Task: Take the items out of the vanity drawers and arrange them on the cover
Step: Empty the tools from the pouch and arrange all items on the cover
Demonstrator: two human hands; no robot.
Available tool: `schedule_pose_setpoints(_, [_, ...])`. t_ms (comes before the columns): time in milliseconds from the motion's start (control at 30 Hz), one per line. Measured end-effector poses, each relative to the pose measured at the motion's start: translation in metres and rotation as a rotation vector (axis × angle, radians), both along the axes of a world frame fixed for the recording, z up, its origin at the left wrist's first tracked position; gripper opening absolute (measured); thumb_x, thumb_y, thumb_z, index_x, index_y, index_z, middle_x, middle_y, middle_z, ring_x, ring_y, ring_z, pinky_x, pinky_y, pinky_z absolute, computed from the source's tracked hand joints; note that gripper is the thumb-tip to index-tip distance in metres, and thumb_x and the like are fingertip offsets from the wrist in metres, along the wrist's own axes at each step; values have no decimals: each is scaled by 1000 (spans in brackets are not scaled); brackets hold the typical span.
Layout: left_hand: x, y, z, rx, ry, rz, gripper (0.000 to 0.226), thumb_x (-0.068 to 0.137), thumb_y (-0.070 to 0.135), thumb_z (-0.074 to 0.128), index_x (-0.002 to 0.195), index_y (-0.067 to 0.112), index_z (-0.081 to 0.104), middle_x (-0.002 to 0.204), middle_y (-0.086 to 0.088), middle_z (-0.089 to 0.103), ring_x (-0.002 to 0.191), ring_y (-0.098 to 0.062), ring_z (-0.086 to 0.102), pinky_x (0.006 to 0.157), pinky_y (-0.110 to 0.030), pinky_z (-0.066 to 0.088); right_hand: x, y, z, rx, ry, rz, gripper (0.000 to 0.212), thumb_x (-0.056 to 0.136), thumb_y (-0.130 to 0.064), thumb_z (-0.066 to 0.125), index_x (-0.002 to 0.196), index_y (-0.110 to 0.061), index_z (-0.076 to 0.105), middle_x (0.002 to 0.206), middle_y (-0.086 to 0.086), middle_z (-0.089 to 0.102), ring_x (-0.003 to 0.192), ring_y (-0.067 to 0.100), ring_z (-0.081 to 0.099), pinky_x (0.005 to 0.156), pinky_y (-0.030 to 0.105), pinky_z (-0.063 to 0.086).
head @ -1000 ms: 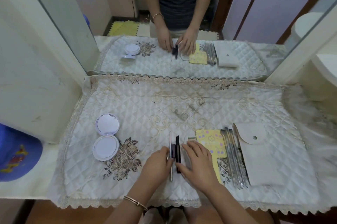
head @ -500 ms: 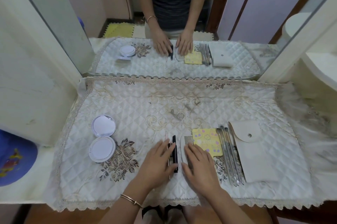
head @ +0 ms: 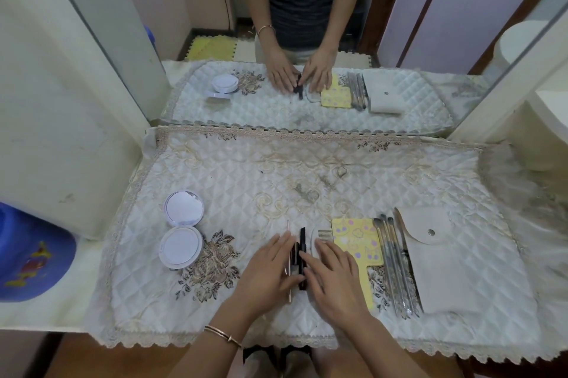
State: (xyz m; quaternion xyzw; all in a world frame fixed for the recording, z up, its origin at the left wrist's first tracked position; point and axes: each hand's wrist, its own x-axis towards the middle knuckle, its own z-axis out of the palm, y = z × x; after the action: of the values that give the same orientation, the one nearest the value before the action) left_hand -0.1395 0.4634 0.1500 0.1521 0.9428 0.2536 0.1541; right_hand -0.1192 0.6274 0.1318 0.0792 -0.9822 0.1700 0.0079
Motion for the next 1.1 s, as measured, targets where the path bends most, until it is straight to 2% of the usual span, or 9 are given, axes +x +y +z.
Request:
schedule_pose_setpoints(100, [4,-12,1,47,15,106,89,72,74,22,143,20,22,145,14,18,137,-6,16,112,-21,10,-3,-1,-1,-26,32,-10,33,82,-47,40,108,-34,57,120,-3,63,121,12,33,99,34,21])
schedule_pose_setpoints(167, [8,-18,-3,19,80,155,72,79,60,30,134,15,40,137,0,44,128,-16,37,109,-31,34,-6,-2,-1,-17,64,-6,34,78,-47,43,101,-30,59,110,-4,64,116,13,38,96,32,24])
schedule_pose_setpoints(233, [9,-19,-7,-40,174,163,51,80,48,38,118,17,54,111,-2,62,104,-14,44,87,-35,54,-8,-4,3,-26,85,-27,31,74,-43,44,94,-26,60,101,-4,63,110,16,46,92,29,26])
schedule_pose_setpoints(300, [8,-18,-7,-68,169,167,39,79,44,41,109,23,54,97,3,64,92,-10,39,71,-31,57,-9,-5,5,-33,108,-49,28,72,-37,44,92,-25,59,97,-4,61,103,18,54,91,28,31])
schedule_pose_setpoints(433, [6,-10,-12,-44,212,176,43,85,42,32,116,24,55,107,-1,61,99,-13,34,81,-40,51,-8,-4,5,-25,122,-47,35,76,-37,42,107,-31,56,109,-2,62,109,15,41,90,38,48])
schedule_pose_setpoints(567, [7,-5,-3,-87,70,149,71,77,56,7,134,28,39,132,2,43,122,-18,31,103,-35,31,-11,-6,5,16,104,2,40,78,-45,42,114,-33,55,118,-1,63,112,14,39,89,38,49])
schedule_pose_setpoints(767, [8,-4,-2,-114,23,164,87,72,74,1,138,27,32,144,1,34,131,-22,28,109,-36,26,-20,-3,5,37,80,20,42,76,-50,41,107,-30,61,114,-1,65,113,14,38,88,40,50])
schedule_pose_setpoints(900, [7,4,-4,-108,-35,161,110,56,79,-21,144,26,16,155,9,14,143,-16,6,115,-36,12,-14,5,2,-20,109,16,43,77,-51,43,106,-26,62,110,-1,65,112,13,40,89,42,49])
schedule_pose_setpoints(1100, [0,11,-1,-85,-52,101,87,70,68,2,145,25,13,155,12,13,138,-3,-8,115,-32,4,-11,9,0,12,68,-9,48,78,-53,41,111,-25,60,112,-6,65,112,10,38,95,35,46])
